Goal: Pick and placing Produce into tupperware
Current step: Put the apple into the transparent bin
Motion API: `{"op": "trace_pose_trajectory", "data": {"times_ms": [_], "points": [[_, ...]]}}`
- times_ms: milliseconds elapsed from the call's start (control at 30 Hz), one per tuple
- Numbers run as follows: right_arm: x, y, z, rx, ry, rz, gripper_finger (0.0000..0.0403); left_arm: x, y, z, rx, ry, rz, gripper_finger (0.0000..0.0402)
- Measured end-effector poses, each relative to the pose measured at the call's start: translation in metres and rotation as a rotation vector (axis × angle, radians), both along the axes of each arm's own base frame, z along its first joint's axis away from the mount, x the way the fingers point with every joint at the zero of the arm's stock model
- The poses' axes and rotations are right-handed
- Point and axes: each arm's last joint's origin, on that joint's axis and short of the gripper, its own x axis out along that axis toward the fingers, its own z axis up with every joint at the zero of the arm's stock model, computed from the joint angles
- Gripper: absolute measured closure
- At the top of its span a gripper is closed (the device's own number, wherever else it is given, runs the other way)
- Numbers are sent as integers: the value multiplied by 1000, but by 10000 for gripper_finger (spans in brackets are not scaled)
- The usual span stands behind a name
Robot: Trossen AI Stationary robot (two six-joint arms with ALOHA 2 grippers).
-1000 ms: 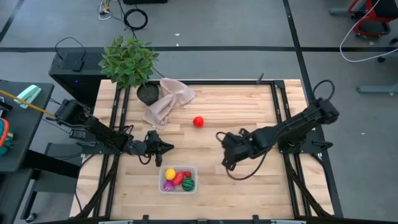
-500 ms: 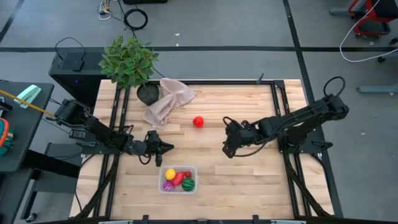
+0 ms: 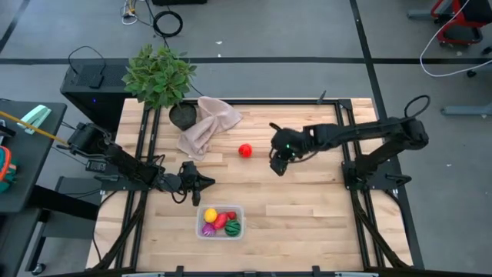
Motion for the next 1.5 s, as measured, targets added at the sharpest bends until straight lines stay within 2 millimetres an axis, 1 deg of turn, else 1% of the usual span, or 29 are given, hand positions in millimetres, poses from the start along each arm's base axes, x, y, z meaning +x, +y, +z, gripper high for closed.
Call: {"op": "trace_pose_trajectory", "data": {"times_ms": [133, 200, 333, 433, 533, 667, 733, 833, 1000, 1300, 1500], "points": [[9, -16, 7, -31, -25, 11, 194, 0, 0, 0, -2, -5, 0, 366], [19, -23, 11, -57, -31, 54, 194, 0, 0, 1, -3, -8, 0, 365], [47, -37, 16, -104, -5, 131, 194, 0, 0, 1, -1, -9, -1, 370], [66, -52, 13, -131, 44, 171, 194, 0, 0, 1, 0, -8, -1, 373], [80, -64, 7, -107, 78, 236, 194, 0, 0, 1, 0, -8, -1, 371], [92, -74, -4, -27, 110, 282, 194, 0, 0, 0, 2, -2, -1, 364], [97, -77, -5, -4, 100, 293, 194, 0, 0, 0, 3, 0, -1, 362], [103, -79, -3, -11, 83, 319, 194, 0, 0, 0, 3, -1, -1, 362], [110, -77, 3, -102, 37, 424, 194, 0, 0, 0, 8, 3, -2, 368], [108, -70, 8, -367, 89, 690, 194, 0, 0, 0, 13, 3, -4, 361], [104, -60, 5, -495, 164, 937, 193, 0, 0, 0, -4, -1, 1, 366]]}}
